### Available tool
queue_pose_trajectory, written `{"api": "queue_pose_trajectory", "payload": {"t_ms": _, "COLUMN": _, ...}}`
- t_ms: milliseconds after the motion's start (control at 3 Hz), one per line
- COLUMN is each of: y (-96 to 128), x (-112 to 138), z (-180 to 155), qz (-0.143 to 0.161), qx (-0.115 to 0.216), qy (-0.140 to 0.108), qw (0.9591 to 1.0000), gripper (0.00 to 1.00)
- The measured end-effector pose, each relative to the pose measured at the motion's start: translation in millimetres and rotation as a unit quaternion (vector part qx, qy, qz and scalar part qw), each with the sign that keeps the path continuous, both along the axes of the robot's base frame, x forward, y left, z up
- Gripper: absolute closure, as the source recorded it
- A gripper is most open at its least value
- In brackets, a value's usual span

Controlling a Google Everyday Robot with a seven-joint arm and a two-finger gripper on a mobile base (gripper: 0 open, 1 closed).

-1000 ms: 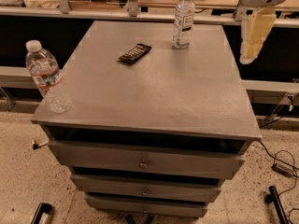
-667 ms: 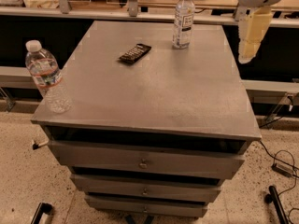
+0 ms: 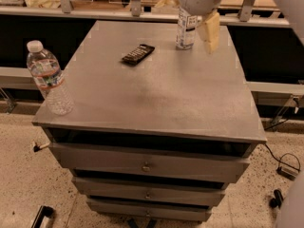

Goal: Move rxbar chocolate near water bottle

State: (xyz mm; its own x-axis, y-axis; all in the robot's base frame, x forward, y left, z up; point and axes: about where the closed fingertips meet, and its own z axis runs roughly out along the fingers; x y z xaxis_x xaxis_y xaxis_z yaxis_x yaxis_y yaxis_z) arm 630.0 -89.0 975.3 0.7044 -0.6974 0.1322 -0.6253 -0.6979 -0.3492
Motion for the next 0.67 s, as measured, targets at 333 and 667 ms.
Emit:
{"api": "queue_pose_trajectory", "payload": {"t_ms": 333, "y": 35.5, "x": 23.4, "z": -19.1, "qz": 0.070, "qx": -0.046, "qy": -0.023, "qw": 0.9962, "gripper": 0.00}}
{"api": "queue_pose_trajectory", "payload": {"t_ms": 667, "y": 61.7, "x": 37.0, "z": -28.9, "qz": 0.100, "qx": -0.069, "qy": -0.036, "qw": 0.9919, "gripper": 0.00}}
